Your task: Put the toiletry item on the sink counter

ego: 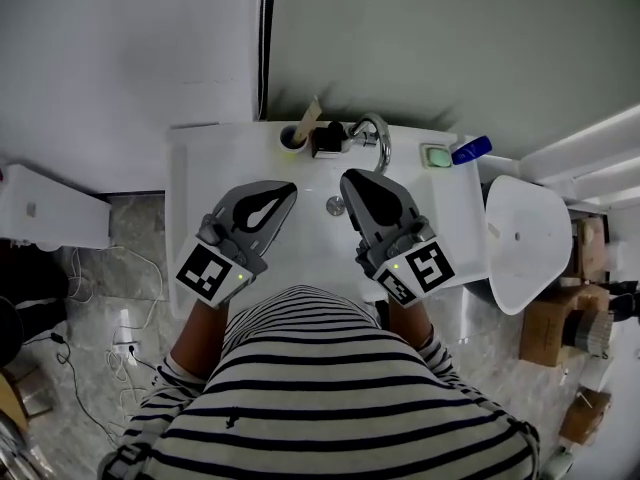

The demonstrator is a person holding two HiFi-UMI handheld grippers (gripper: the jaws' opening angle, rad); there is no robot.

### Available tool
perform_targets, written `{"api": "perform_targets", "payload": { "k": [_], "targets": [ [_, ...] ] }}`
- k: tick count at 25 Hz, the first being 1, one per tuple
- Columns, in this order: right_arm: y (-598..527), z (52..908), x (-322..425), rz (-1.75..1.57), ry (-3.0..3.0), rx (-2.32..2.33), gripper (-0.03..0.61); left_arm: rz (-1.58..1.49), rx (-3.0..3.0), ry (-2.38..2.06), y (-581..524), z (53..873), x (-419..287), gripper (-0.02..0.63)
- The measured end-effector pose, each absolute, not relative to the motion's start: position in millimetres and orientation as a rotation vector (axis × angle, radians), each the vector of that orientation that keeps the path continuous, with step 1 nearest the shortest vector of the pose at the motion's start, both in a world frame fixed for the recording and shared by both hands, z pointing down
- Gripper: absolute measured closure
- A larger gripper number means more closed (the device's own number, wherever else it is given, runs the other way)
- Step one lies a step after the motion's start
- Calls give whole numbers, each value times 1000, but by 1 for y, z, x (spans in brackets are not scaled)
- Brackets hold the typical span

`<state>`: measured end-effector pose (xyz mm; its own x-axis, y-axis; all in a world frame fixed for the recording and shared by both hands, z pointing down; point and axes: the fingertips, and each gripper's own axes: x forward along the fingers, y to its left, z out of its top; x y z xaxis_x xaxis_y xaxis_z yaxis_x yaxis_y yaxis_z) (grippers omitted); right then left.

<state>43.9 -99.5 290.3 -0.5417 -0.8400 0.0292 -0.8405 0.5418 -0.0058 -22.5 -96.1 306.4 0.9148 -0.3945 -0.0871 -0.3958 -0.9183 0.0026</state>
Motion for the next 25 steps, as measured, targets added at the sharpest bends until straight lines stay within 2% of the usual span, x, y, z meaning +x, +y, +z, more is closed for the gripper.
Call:
{"api": "perform_targets", "payload": {
  "k": [25],
  "targets": [
    [-53, 303, 22, 28, -2797, 1315, 569, 120, -3102, 521, -63, 308, -15, 607]
  ]
}}
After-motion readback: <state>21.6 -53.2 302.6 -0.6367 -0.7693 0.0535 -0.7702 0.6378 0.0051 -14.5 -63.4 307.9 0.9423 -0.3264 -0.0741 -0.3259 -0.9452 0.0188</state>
